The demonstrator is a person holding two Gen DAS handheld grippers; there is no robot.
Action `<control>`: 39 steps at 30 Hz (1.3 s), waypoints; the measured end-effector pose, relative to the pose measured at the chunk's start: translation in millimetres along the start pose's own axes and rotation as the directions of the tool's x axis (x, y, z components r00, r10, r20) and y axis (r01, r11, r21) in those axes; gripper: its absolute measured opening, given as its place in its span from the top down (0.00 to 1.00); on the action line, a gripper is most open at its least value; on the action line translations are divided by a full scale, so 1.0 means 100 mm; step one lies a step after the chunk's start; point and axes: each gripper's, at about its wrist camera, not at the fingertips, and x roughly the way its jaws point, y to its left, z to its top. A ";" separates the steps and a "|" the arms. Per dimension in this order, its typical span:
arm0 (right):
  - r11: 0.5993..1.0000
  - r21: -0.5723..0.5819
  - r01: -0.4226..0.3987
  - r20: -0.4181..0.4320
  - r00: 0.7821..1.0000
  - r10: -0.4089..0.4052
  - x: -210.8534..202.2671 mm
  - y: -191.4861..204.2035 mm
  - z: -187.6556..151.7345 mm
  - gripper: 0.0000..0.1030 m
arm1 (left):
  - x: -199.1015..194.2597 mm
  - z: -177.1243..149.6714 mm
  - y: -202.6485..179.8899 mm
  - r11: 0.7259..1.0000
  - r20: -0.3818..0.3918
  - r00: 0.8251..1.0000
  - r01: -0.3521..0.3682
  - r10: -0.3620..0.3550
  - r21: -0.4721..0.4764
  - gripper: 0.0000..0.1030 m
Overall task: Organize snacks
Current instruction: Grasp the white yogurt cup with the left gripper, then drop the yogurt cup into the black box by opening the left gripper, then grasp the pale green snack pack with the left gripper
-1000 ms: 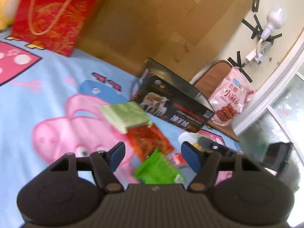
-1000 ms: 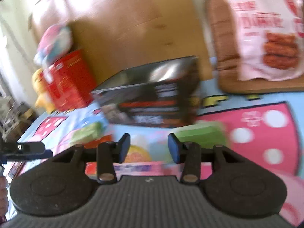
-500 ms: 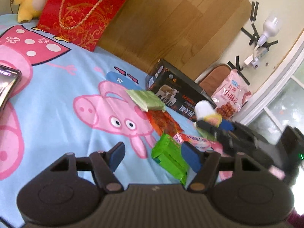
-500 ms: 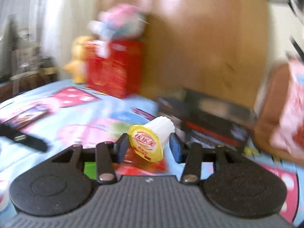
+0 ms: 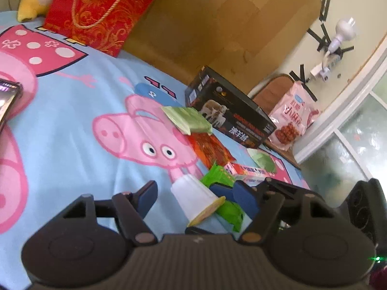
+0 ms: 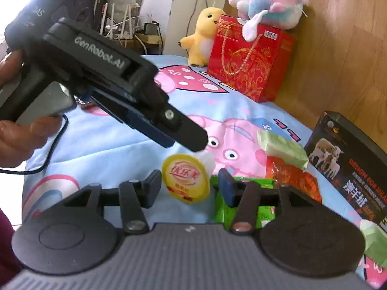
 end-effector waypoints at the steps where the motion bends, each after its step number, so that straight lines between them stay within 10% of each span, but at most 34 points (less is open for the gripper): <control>1: 1.000 0.005 0.000 -0.001 1.000 0.000 -0.01 0.01 -0.01 0.45 | 0.02 0.00 -0.02 1.000 -0.007 1.000 0.000 0.000 0.012 0.31; 7: 0.999 0.020 -0.040 -0.043 0.998 0.041 0.03 0.05 -0.04 0.45 | 0.11 -0.08 -0.05 0.998 -0.055 0.998 -0.041 0.043 0.044 0.50; 12: 0.996 0.082 -0.028 -0.009 1.000 0.029 0.04 -0.01 -0.03 0.67 | 0.11 0.03 -0.12 0.999 -0.041 0.999 -0.019 0.021 0.042 0.55; 21: 0.960 0.185 0.212 0.168 0.955 -0.243 -0.33 -0.63 0.24 0.67 | 0.65 0.93 -0.95 0.948 0.028 0.996 0.070 -0.082 0.309 0.56; 32: 0.811 0.389 0.438 -0.017 0.883 -0.469 -0.18 -1.74 0.29 0.60 | 1.49 1.42 -1.07 0.947 0.015 0.999 0.030 -0.037 0.319 0.34; 39: 0.850 0.495 0.182 0.032 0.973 -0.227 -0.32 -1.40 0.06 0.57 | 0.87 1.22 -0.10 1.000 0.041 0.999 -0.031 0.031 0.006 0.31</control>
